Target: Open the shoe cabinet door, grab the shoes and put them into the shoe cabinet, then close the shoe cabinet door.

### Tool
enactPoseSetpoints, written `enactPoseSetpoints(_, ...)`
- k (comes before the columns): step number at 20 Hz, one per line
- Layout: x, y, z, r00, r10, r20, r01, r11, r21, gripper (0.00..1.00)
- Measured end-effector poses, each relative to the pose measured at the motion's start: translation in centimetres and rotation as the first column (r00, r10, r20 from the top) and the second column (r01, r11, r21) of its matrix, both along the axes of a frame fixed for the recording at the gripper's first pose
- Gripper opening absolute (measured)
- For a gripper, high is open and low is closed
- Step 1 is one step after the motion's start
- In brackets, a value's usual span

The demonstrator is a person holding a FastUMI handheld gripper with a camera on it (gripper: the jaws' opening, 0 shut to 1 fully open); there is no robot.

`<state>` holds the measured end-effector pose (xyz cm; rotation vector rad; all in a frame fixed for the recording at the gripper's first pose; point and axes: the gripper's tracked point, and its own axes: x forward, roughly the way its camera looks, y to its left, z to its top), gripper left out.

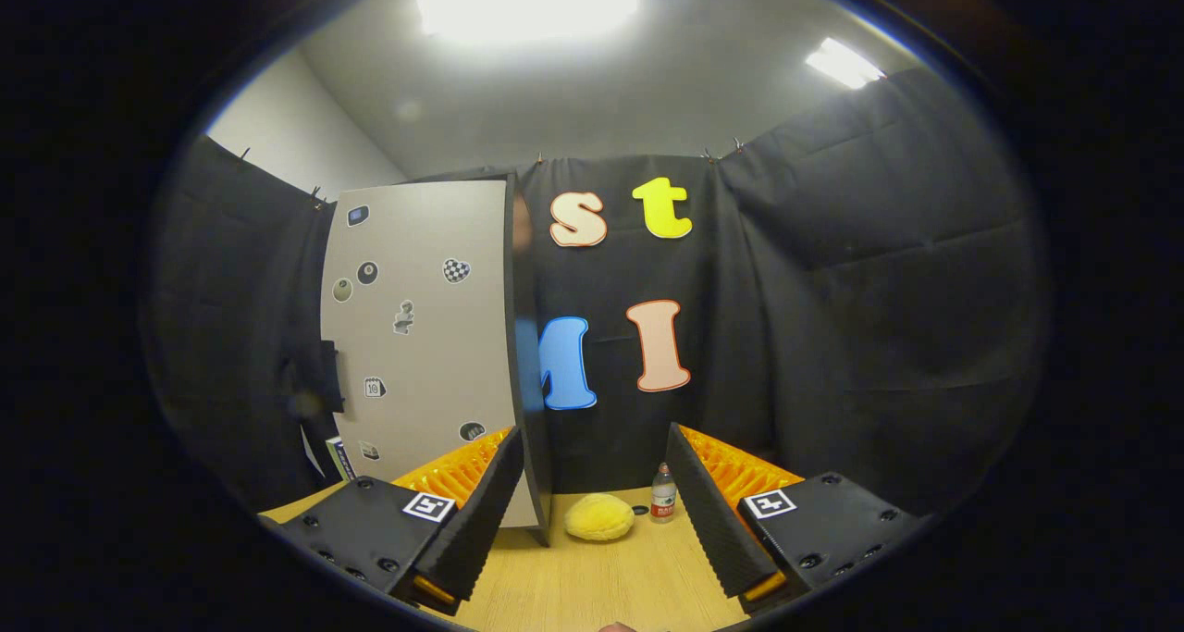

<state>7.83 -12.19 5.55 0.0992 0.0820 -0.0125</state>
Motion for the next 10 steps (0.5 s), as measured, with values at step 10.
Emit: enactPoseSetpoints(10,0.1,0.4,0.38,1.0,0.003,0.009,-0.002,0.998,-0.064,0.97)
